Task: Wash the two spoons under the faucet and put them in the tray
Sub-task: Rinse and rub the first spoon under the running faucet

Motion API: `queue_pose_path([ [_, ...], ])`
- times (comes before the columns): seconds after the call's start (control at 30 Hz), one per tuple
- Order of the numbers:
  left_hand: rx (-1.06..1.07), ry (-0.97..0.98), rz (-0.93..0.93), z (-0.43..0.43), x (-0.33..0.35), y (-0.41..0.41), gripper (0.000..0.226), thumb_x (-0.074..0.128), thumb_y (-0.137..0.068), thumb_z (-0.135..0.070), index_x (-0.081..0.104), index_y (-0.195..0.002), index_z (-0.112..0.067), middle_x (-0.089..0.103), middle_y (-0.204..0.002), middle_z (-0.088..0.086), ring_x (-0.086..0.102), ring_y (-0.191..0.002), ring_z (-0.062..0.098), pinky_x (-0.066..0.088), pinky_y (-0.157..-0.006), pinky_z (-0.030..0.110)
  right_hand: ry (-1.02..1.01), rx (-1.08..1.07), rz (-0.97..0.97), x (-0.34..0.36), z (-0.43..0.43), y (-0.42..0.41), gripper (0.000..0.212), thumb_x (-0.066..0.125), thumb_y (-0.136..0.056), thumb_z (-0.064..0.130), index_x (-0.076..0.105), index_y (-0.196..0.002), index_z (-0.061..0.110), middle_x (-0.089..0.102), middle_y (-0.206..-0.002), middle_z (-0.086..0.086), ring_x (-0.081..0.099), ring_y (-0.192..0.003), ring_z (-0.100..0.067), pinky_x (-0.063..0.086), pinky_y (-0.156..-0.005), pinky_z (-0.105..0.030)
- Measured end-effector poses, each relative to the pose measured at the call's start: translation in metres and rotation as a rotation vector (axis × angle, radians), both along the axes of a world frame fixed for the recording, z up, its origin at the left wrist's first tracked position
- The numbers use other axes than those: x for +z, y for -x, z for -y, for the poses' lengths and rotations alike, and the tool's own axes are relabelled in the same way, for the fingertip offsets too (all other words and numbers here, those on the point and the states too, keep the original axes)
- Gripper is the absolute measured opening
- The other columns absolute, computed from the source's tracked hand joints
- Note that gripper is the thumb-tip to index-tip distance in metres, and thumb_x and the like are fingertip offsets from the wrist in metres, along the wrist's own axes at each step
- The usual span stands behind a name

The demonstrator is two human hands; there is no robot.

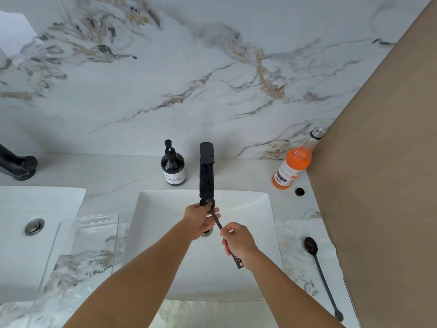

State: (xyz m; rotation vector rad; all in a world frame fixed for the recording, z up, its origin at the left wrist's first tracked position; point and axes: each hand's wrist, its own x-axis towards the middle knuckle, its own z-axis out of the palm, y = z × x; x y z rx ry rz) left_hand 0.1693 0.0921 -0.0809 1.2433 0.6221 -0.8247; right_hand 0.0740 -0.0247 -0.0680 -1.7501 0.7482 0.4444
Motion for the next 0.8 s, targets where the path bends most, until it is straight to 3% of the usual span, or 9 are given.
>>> queue_pose_path([
  [0.1, -0.001, -0.113, 0.105, 0.007, -0.004, 0.0, 0.011, 0.056, -0.099, -0.013, 0.064, -0.099, -0.005, 0.075, -0.08, 0.01, 0.075, -0.063, 0.019, 0.059, -0.059, 0.029, 0.026, 0.002, 0.007, 0.0, 0.0, 0.0, 0.014, 0.05, -0.091, 0.015, 0.057, -0.08, 0.008, 0.06, -0.065, -0.007, 0.048, -0.044, -0.019, 0.042, -0.043, -0.021],
  [0.23, -0.08, 0.13, 0.02, -0.002, -0.005, -0.009, 0.022, 0.038, -0.102, 0.004, 0.058, -0.11, 0.005, 0.072, -0.098, 0.019, 0.074, -0.087, 0.028, 0.057, -0.071, 0.035, 0.065, 0.004, 0.002, -0.003, 0.004, 0.004, 0.016, 0.051, -0.091, 0.015, 0.056, -0.078, 0.01, 0.06, -0.065, -0.006, 0.047, -0.048, -0.02, 0.043, -0.05, -0.025],
  [0.3, -0.093, 0.211, 0.033, -0.006, -0.006, -0.012, 0.024, 0.038, -0.099, 0.01, 0.06, -0.107, 0.007, 0.071, -0.101, 0.02, 0.072, -0.094, 0.032, 0.058, -0.076, 0.038, 0.108, 0.017, 0.007, -0.005, 0.006, 0.005, 0.017, 0.052, -0.091, 0.017, 0.057, -0.076, 0.012, 0.061, -0.065, -0.004, 0.05, -0.054, -0.02, 0.044, -0.057, -0.03],
  [0.43, -0.179, -0.044, 0.269, -0.006, -0.01, -0.014, 0.013, 0.064, -0.093, -0.005, 0.068, -0.094, 0.007, 0.075, -0.077, 0.014, 0.077, -0.074, 0.029, 0.064, -0.071, 0.037, 0.217, 0.056, 0.041, -0.004, 0.01, 0.002, 0.017, 0.052, -0.092, 0.021, 0.059, -0.078, 0.013, 0.065, -0.07, -0.004, 0.054, -0.062, -0.02, 0.044, -0.062, -0.028],
  [0.5, -0.282, -0.136, 0.308, -0.008, -0.01, -0.018, 0.017, 0.063, -0.094, -0.011, 0.068, -0.093, 0.006, 0.076, -0.072, 0.012, 0.077, -0.07, 0.029, 0.064, -0.071, 0.038, 0.306, 0.109, 0.067, -0.003, 0.014, 0.0, 0.017, 0.054, -0.093, 0.022, 0.06, -0.08, 0.013, 0.069, -0.074, -0.007, 0.056, -0.066, -0.019, 0.043, -0.062, -0.027],
  [0.57, -0.334, -0.069, 0.233, -0.013, -0.008, -0.024, 0.014, 0.055, -0.098, -0.003, 0.065, -0.096, 0.007, 0.075, -0.08, 0.018, 0.076, -0.075, 0.028, 0.064, -0.069, 0.034, 0.383, 0.166, 0.095, -0.003, 0.019, -0.002, 0.018, 0.054, -0.094, 0.021, 0.059, -0.079, 0.014, 0.07, -0.078, -0.009, 0.055, -0.067, -0.019, 0.041, -0.06, -0.027],
  [0.7, -0.203, 0.151, 0.084, -0.016, 0.0, -0.026, 0.022, 0.051, -0.089, 0.021, 0.065, -0.1, 0.009, 0.068, -0.1, 0.021, 0.069, -0.097, 0.032, 0.064, -0.071, 0.03, 0.536, 0.244, 0.162, 0.002, 0.026, -0.007, 0.021, 0.055, -0.096, 0.018, 0.054, -0.076, 0.014, 0.058, -0.069, 0.0, 0.048, -0.062, -0.017, 0.045, -0.06, -0.031],
  [0.8, -0.02, 0.147, 0.104, -0.009, -0.005, -0.022, 0.009, 0.064, -0.09, 0.006, 0.068, -0.097, 0.009, 0.072, -0.089, 0.02, 0.075, -0.077, 0.024, 0.063, -0.07, 0.026, 0.7, 0.293, 0.235, 0.009, 0.025, -0.015, 0.019, 0.052, -0.098, 0.021, 0.058, -0.084, 0.01, 0.061, -0.08, -0.005, 0.05, -0.068, -0.019, 0.046, -0.063, -0.037],
])
